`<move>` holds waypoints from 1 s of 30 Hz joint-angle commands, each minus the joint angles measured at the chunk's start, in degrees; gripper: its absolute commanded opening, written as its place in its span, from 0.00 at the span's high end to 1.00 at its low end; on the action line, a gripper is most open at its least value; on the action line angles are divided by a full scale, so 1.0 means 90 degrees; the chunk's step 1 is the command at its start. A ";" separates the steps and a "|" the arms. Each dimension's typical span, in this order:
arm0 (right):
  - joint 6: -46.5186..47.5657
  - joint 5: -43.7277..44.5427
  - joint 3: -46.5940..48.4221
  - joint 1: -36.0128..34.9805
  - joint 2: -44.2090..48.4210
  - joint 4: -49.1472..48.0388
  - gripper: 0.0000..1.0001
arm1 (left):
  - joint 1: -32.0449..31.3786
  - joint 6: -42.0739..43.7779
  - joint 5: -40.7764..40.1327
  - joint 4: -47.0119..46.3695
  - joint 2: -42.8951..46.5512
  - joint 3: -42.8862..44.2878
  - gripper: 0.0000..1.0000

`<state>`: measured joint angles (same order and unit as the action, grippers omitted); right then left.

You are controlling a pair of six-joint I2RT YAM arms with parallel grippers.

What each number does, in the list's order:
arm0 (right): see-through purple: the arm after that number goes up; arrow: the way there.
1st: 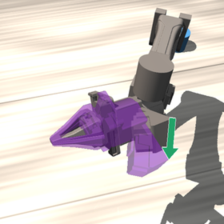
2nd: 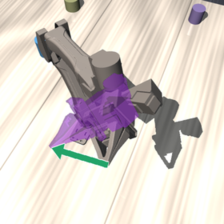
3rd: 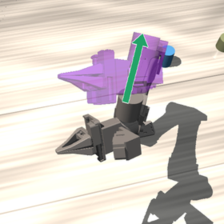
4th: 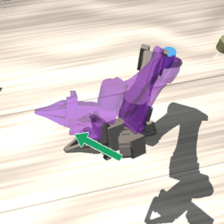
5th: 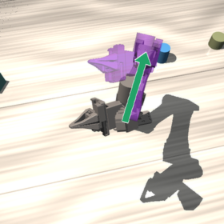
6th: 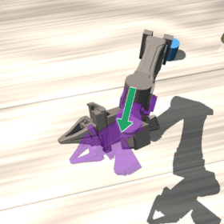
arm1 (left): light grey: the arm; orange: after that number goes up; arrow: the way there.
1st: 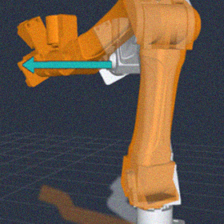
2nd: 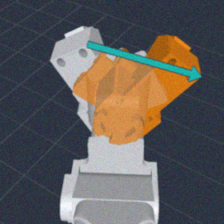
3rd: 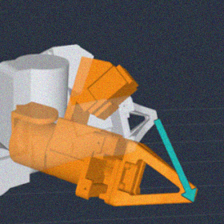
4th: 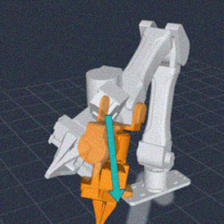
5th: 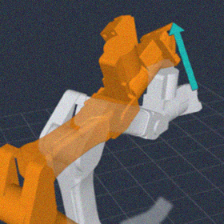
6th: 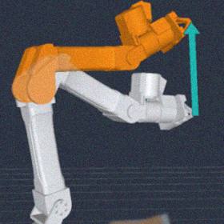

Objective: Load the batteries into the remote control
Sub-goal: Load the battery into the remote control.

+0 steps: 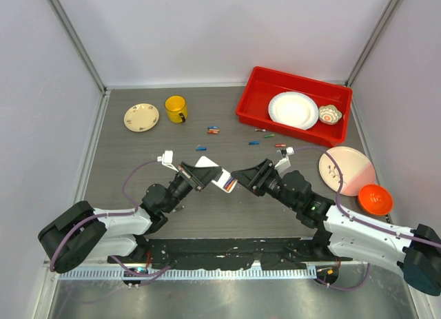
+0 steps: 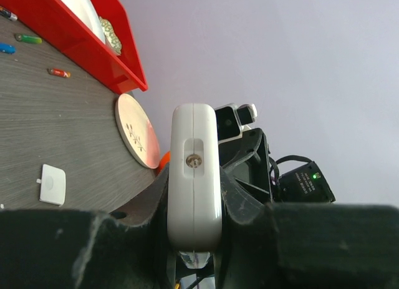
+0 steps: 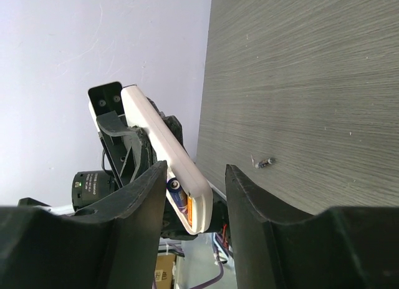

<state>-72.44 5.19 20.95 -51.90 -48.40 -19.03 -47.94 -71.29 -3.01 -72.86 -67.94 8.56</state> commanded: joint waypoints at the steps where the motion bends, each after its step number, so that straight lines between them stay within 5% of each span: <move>1: 0.0061 -0.0205 0.0045 0.0015 -0.0139 -0.0200 0.54 | -0.0005 0.0098 -0.0174 -0.1748 0.0088 0.0153 1.00; 30: 0.0530 -0.0489 0.0318 -0.0073 -0.0715 -0.0415 0.67 | -0.0005 -0.0019 -0.0389 -0.1748 -0.0039 0.0485 1.00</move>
<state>-70.50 3.70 21.39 -51.35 -53.04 -22.90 -47.88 -70.50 -5.69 -71.09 -68.29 9.06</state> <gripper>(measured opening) 0.366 0.255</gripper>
